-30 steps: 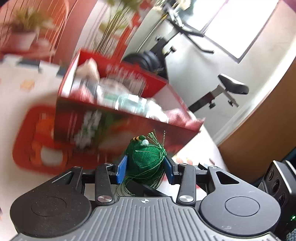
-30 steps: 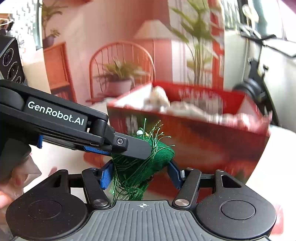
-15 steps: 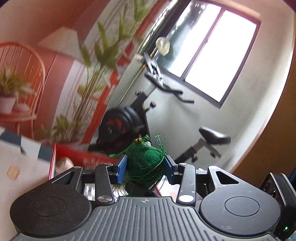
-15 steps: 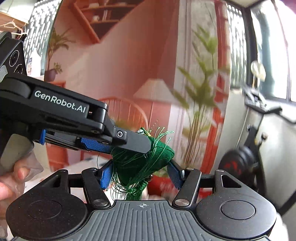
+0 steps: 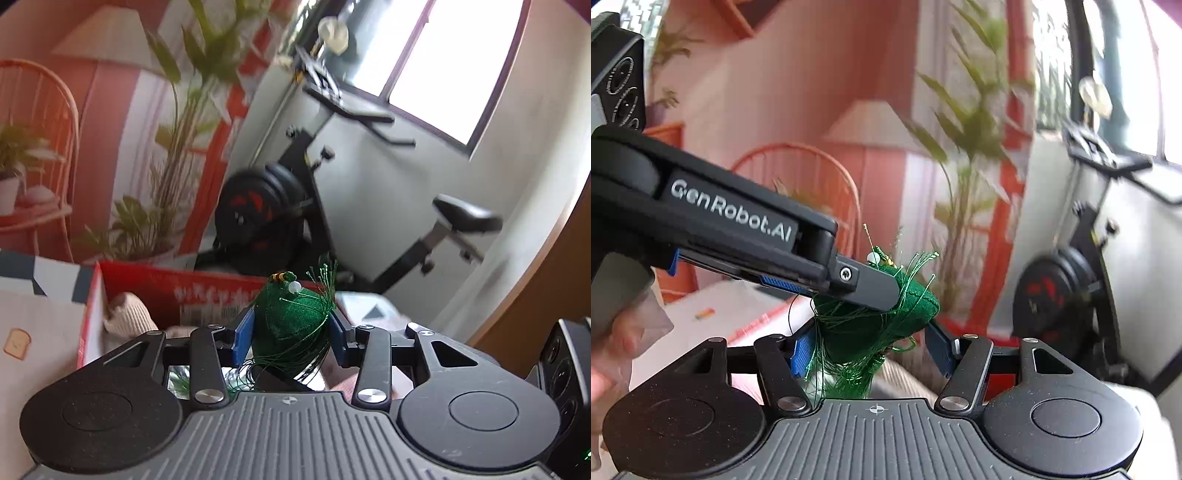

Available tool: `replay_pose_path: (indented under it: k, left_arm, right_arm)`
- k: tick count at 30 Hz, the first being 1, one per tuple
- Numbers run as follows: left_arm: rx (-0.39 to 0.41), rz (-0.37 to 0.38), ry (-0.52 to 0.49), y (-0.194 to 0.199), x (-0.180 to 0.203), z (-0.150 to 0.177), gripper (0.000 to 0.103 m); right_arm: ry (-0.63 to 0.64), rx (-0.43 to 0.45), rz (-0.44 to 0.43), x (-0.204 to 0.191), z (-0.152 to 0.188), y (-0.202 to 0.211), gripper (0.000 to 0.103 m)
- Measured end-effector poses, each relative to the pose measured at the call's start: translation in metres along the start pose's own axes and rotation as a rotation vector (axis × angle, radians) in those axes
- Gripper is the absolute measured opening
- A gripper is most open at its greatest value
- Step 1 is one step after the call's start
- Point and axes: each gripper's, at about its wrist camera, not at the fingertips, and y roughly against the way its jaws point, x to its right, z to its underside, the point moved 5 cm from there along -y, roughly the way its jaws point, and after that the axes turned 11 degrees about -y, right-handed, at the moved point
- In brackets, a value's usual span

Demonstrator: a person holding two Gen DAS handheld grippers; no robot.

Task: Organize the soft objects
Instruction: 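Lower the green item into the red box and open both grippers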

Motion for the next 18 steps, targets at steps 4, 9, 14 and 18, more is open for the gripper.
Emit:
replay_pose_path:
  k: [4, 9, 14, 18]
  left_arm:
    - [-0.046, -0.042, -0.023, -0.014, -0.006, 0.011, 0.045]
    - [-0.071, -0.133, -0.065, -0.005, -0.023, 0.014, 0.049]
    - [-0.092, -0.24, -0.129, 0.013, -0.029, 0.014, 0.07]
    - [-0.082, -0.308, -0.147, 0.037, -0.028, 0.014, 0.089]
  right_arm:
    - [-0.058, -0.055, 0.042, 0.014, 0.023, -0.011, 0.058]
    - [-0.118, -0.093, 0.105, 0.035, 0.043, -0.008, 0.059]
    - [-0.172, -0.086, 0.15, 0.046, 0.047, 0.008, 0.071]
    - [-0.203, -0.079, 0.169, 0.047, 0.046, 0.027, 0.084]
